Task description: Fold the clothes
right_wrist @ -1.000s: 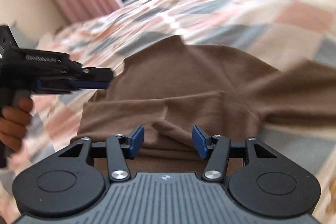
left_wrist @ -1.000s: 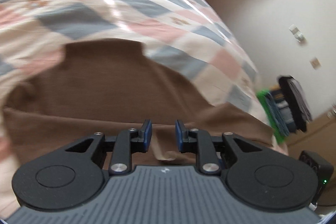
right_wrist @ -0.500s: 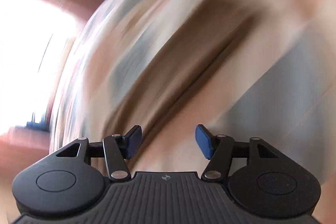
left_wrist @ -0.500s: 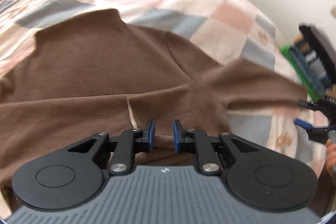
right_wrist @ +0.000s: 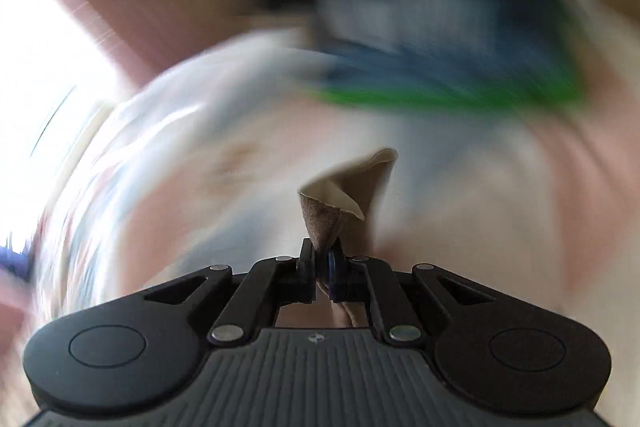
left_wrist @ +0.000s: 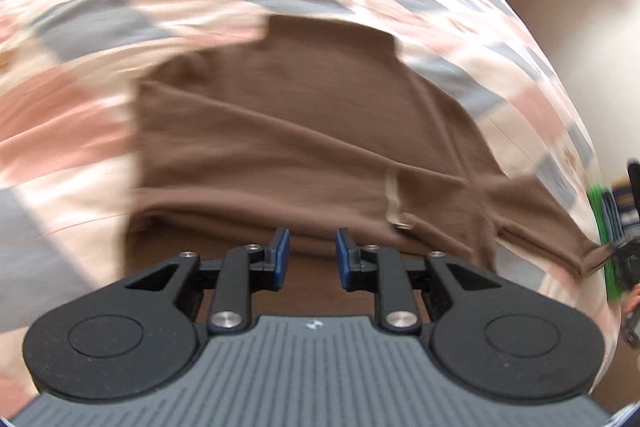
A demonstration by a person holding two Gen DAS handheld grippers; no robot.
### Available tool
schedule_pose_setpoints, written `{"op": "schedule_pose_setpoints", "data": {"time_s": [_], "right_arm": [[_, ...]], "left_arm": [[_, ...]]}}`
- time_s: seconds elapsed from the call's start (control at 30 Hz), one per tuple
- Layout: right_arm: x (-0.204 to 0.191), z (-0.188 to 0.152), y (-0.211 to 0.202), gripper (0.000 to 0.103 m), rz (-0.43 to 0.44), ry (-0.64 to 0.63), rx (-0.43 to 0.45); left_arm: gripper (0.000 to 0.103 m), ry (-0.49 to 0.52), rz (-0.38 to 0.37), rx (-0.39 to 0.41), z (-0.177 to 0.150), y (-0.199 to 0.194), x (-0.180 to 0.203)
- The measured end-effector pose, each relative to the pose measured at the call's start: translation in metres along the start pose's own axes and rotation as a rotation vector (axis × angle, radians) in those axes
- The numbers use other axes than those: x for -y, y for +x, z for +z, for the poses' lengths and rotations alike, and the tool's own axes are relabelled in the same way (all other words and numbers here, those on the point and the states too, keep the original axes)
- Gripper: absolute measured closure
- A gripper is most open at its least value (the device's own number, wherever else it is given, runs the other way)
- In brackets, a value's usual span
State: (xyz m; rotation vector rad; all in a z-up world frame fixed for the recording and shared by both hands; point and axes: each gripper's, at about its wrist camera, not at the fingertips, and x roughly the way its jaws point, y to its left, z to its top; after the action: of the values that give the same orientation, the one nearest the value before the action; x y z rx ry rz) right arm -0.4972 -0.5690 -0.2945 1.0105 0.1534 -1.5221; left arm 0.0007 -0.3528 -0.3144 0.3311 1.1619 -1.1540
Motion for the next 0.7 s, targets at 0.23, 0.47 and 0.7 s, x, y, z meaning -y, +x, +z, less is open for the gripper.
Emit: {"op": "schedule_pose_setpoints", "data": {"time_s": [0.23, 0.47, 0.7], "right_arm": [[-0.263, -0.109, -0.07, 0.094, 0.512, -0.727, 0.044], [-0.367, -0.322, -0.083, 0.079, 0.809, -1.058, -0.272], [-0.3, -0.383, -0.113, 0.049, 0.713, -1.111, -0.497]], "left_arm": [[0.083, -0.204, 0.081, 0.069, -0.01, -0.055, -0.098], [0.082, -0.399, 0.12, 0.101, -0.031, -0.079, -0.193], [0.07, -0.564, -0.032, 0.081, -0.039, -0.053, -0.234]]}}
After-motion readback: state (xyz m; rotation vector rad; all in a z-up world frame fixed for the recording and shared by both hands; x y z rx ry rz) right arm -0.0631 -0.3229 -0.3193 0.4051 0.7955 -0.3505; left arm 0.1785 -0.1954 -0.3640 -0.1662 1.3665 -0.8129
